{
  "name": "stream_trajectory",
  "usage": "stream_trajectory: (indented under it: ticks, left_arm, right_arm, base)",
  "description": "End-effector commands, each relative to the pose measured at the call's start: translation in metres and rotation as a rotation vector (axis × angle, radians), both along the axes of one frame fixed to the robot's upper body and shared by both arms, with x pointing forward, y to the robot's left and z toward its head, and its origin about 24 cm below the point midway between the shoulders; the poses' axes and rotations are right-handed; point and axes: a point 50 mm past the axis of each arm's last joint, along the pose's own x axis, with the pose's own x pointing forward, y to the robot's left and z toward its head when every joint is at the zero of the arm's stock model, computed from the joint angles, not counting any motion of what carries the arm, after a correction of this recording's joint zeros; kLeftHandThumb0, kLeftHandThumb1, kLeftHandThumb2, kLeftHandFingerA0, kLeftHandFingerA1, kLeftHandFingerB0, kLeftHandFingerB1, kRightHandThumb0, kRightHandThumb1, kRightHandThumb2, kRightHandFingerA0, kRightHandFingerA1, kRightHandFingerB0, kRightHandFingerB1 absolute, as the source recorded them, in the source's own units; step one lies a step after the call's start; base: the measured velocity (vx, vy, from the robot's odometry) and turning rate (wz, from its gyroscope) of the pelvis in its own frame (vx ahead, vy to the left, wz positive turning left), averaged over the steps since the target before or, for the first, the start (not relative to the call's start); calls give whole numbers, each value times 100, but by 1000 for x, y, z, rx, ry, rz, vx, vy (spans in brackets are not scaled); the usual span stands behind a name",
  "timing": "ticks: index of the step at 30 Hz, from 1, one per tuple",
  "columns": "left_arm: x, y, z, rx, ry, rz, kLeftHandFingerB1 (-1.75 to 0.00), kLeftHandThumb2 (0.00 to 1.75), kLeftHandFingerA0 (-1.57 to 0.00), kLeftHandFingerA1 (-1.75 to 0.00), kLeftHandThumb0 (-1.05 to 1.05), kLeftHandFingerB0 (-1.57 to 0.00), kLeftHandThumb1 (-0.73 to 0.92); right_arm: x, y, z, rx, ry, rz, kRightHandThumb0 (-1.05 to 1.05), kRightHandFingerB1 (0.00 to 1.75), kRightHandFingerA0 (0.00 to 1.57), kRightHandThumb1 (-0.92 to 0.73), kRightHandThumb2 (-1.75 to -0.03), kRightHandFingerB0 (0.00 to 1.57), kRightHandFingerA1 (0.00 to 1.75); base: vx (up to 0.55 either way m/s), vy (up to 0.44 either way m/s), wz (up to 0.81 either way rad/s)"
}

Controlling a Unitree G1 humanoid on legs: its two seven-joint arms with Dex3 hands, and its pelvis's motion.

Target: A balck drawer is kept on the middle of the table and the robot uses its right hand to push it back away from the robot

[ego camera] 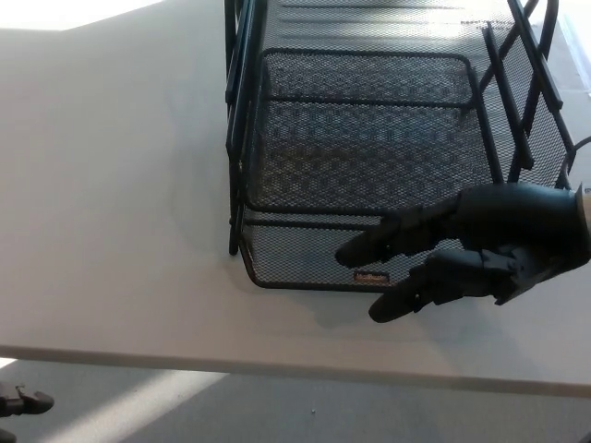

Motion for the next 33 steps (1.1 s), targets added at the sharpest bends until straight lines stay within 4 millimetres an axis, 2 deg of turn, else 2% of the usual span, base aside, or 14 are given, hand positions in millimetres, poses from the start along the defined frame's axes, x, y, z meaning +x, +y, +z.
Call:
stream_trajectory:
  ticks: [1, 2, 13, 14, 16, 18, 19, 22, 23, 25, 26, 31, 32, 33]
  left_arm:
    - [1, 3, 6, 3, -28, -18, -40, 86, -22, -43, -66, -17, 62]
    - [1, 3, 6, 2, -28, -18, -40, 87, -22, -43, -66, -17, 62]
    - [1, 3, 6, 1, -25, -20, -40, 87, -23, -44, -66, -16, 62]
    - [1, 3, 5, 0, -27, -20, -40, 86, -23, -44, -64, -17, 62]
    - [0, 2, 4, -3, -30, -21, -40, 86, -24, -44, -64, -17, 62]
    - [-1, 2, 4, -1, -28, -24, -40, 86, -24, -44, -64, -17, 62]
    - [-2, 2, 3, -1, -24, -25, -40, 86, -22, -44, -65, -16, 61]
    - [-6, 2, 0, -7, -12, -26, -40, 86, -22, -44, -65, -17, 61]
    - [-8, 2, -2, -10, -3, -18, -28, 62, -29, -32, -58, -22, 74]
    - [-10, 3, -3, -7, 4, -15, -28, 62, -28, -32, -59, -22, 74]
    - [-11, 2, -3, -5, 6, -17, -39, 85, -21, -43, -65, -15, 62]
    - [-10, 2, -3, -6, 7, -22, -39, 86, -22, -43, -64, -16, 62]
    - [-10, 2, -3, -6, 6, -22, -39, 86, -22, -43, -64, -16, 62]
    - [-8, 2, -2, -3, 5, -24, -39, 86, -23, -43, -64, -16, 62]
  right_arm:
    - [6, -2, 0, -38, -9, -18, -80, 26, 18, -79, -63, 3, 35]
    - [8, -2, 0, -43, -10, -25, -82, 28, 12, -63, -95, 3, 45]
    - [25, 2, 18, -43, -52, -49, -82, 30, 15, -63, -95, 3, 46]
    - [26, 3, 20, -38, -52, -54, -80, 24, 22, -76, -64, 7, 36]
    - [28, 4, 26, -30, -51, -66, -81, 30, 15, -60, -92, 5, 45]
    - [28, 4, 27, -28, -54, -67, -80, 24, 22, -75, -64, 6, 36]
    - [28, 5, 28, -26, -58, -62, -82, 29, 15, -62, -94, 4, 46]
    - [28, 6, 30, -27, -60, -52, -82, 29, 15, -62, -94, 3, 46]
    - [27, 7, 30, -27, -57, -51, -81, 24, 22, -76, -64, 6, 36]
    - [27, 7, 29, -27, -49, -53, -81, 24, 22, -76, -64, 6, 36]
    - [26, 7, 28, -25, -44, -57, -80, 24, 22, -75, -64, 5, 36]
    - [21, 6, 23, -20, -43, -38, -80, 27, 21, -77, -63, 6, 35]
    - [20, 5, 23, -19, -45, -32, -80, 27, 21, -77, -63, 6, 35]
    - [11, 6, 21, -21, -57, 10, -81, 33, 14, -63, -95, 4, 44]
  base:
    - [0, 0, 0]
    - [0, 0, 0]
    - [0, 0, 0]
    - [0, 0, 0]
    - [0, 0, 0]
    - [0, 0, 0]
    - [0, 0, 0]
    - [0, 0, 0]
    - [0, 0, 0]
    - [0, 0, 0]
    - [0, 0, 0]
    - [0, 0, 0]
    - [0, 0, 0]
    - [0, 0, 0]
